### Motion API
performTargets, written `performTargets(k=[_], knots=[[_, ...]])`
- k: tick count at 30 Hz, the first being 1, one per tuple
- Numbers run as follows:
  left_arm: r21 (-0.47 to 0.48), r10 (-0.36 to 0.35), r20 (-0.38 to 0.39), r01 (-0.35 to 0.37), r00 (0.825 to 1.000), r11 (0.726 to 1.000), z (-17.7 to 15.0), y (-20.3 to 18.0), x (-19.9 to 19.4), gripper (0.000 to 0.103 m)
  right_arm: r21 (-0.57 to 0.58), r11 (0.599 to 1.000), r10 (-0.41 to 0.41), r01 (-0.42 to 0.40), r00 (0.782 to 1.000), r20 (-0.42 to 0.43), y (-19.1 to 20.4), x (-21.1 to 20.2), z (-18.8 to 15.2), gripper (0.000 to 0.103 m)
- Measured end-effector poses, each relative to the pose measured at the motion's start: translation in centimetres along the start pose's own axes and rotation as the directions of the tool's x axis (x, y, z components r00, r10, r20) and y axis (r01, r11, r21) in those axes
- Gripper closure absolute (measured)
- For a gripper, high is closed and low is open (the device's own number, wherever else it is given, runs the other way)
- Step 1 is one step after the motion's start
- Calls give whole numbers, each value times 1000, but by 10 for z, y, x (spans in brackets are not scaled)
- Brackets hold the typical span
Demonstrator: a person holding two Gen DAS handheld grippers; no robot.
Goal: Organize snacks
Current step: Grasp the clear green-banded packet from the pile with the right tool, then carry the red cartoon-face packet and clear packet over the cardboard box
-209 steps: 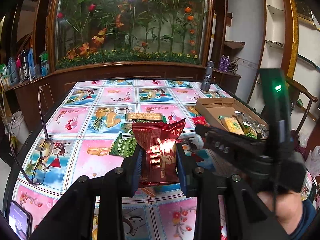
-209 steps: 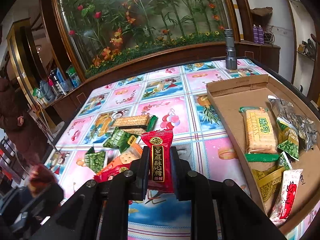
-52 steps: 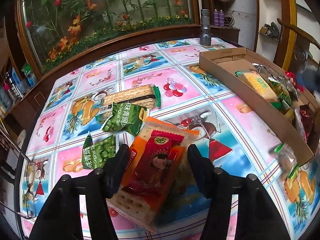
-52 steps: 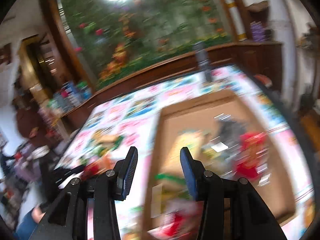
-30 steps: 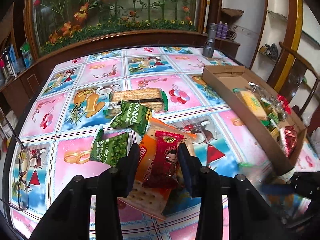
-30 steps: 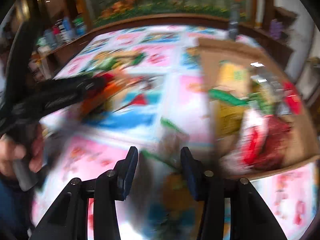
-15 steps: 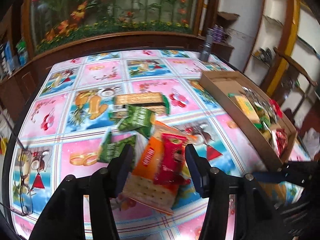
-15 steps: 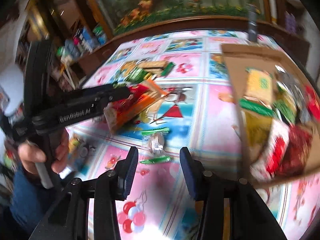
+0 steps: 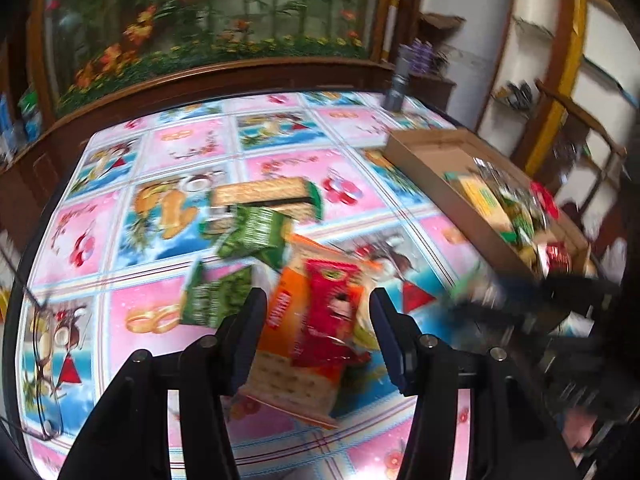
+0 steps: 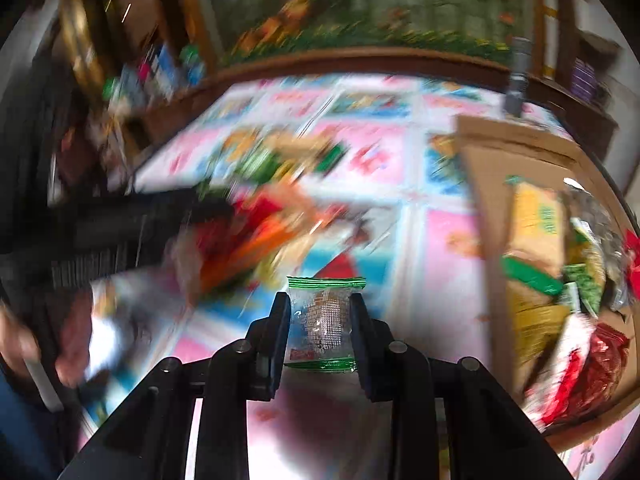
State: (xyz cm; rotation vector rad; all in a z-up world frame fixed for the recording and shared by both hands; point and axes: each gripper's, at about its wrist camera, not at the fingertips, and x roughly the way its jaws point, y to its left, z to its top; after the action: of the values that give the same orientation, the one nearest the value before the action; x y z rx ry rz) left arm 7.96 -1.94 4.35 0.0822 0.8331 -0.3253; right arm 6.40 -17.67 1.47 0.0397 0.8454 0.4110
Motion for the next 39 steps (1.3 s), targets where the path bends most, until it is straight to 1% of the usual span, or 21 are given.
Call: performTargets(k=[1, 3, 5, 7, 10, 12, 13, 14, 15, 16, 17, 19, 23, 26, 30, 34, 39], knots=[[23, 5, -8, -4, 1000, 1000, -1, -5, 3, 53, 16, 1000, 5, -6, 1000, 26, -3, -4, 2, 71], [52, 19, -25, -18, 999, 998, -3, -12, 9, 53, 47, 998, 40, -43, 998, 56, -8, -10, 3, 71], [83, 60, -41, -56, 997, 995, -5, -17, 17, 53, 48, 997, 57, -60, 996, 66, -6, -12, 4, 71], [107, 113, -30, -110, 993, 988, -5, -20, 22, 53, 44, 997, 61, -64, 996, 70, -4, -12, 5, 71], [98, 134, -10, -132, 991, 986, -1, -22, 29, 52, 43, 996, 73, -76, 994, 80, -2, -15, 6, 71], [104, 160, 0, -159, 987, 982, -1, -25, 31, 52, 43, 996, 75, -79, 993, 89, -2, -17, 6, 71], [115, 166, 7, -166, 986, 979, -2, -28, 30, 55, 41, 996, 74, -78, 993, 92, -2, -19, 5, 71], [114, 164, 14, -164, 986, 980, -2, -29, 28, 65, 40, 996, 72, -76, 993, 94, -2, -19, 5, 71], [105, 153, 19, -154, 988, 983, -1, -29, 26, 70, 40, 996, 73, -77, 993, 95, -3, -19, 4, 71], [82, 127, 17, -128, 992, 988, 0, -26, 25, 81, 43, 996, 72, -76, 993, 97, -3, -20, 4, 71], [70, 112, 12, -113, 994, 991, 1, -25, 24, 84, 45, 996, 68, -72, 993, 99, -4, -20, 4, 71], [56, 121, 14, -122, 993, 991, 1, -24, 24, 84, 43, 997, 65, -69, 993, 99, -4, -19, 4, 71], [18, 108, 16, -109, 994, 994, 1, -19, 21, 84, 44, 997, 62, -67, 993, 105, -4, -20, 4, 71], [-30, 63, 21, -63, 998, 998, 3, -12, 18, 84, 47, 997, 57, -63, 992, 113, -6, -22, 4, 71], [-74, 41, 55, -36, 998, 997, 5, -5, 10, 84, 53, 997, 47, -54, 991, 124, -8, -25, 5, 71], [-102, 21, 97, -11, 995, 995, 7, -3, 2, 84, 65, 998, 17, -26, 990, 140, -15, -28, 7, 71], [-110, 7, 113, 5, 994, 994, 8, -3, -2, 84, 110, 994, 4, -21, 989, 149, -27, -29, 11, 71]])
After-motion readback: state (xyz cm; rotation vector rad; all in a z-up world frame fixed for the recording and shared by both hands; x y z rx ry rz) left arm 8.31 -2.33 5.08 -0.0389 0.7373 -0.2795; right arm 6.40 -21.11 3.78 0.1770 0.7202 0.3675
